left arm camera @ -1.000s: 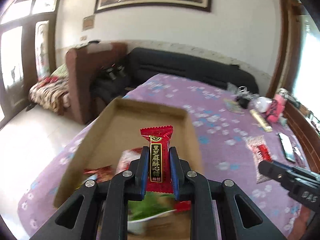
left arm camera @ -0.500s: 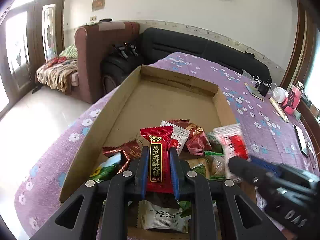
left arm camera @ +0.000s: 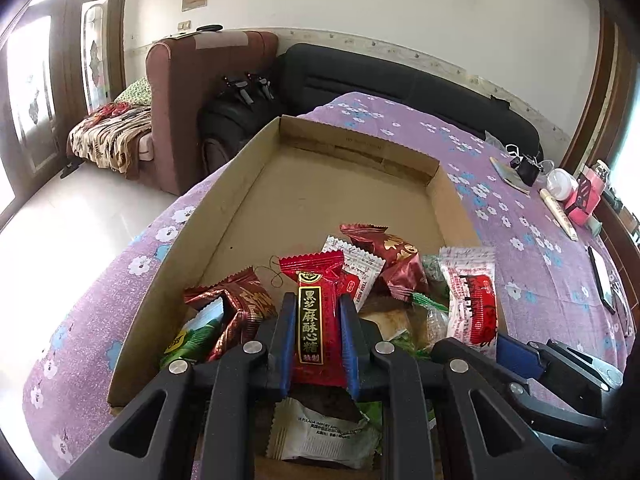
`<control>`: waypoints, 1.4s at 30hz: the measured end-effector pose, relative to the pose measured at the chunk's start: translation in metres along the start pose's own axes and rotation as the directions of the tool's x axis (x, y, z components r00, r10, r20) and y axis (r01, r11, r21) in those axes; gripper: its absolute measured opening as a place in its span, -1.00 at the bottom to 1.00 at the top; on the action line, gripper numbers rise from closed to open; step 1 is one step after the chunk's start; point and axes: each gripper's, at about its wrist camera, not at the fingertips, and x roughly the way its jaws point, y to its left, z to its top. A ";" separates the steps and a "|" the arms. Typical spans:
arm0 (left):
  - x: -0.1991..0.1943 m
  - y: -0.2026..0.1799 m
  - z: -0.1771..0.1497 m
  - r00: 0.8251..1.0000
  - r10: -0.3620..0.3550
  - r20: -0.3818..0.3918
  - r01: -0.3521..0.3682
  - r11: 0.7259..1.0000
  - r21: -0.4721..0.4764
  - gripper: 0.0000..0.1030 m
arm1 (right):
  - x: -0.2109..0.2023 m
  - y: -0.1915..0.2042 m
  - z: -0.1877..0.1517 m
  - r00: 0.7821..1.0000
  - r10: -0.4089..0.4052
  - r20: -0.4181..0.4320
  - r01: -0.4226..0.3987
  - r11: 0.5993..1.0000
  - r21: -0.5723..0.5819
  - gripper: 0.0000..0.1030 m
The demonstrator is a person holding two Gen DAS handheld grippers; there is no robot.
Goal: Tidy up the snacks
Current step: 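Carry both held snacks over the cardboard tray, then lower both snacks into the tray and open both grippers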
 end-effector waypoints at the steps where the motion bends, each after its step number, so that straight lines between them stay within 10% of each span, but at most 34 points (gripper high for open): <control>1: 0.000 0.000 0.000 1.000 0.000 0.000 0.000 1.000 0.000 -0.59 | 0.000 0.000 -0.001 1.000 -0.002 -0.001 0.002 1.000 0.000 -0.41; 11: -0.007 -0.003 -0.001 0.999 0.014 0.033 -0.015 1.000 0.020 -0.34 | -0.010 -0.003 0.002 1.000 -0.006 0.024 0.006 1.000 0.004 -0.30; 30: -0.061 -0.015 -0.022 0.980 0.069 0.188 -0.083 0.994 0.068 0.86 | -0.075 -0.025 -0.012 0.996 -0.046 0.082 0.043 0.999 0.028 0.38; 42: -0.072 -0.028 -0.048 0.947 0.195 0.257 -0.227 0.968 0.103 0.98 | -0.091 -0.022 -0.037 0.963 -0.179 0.202 0.196 0.978 -0.070 0.53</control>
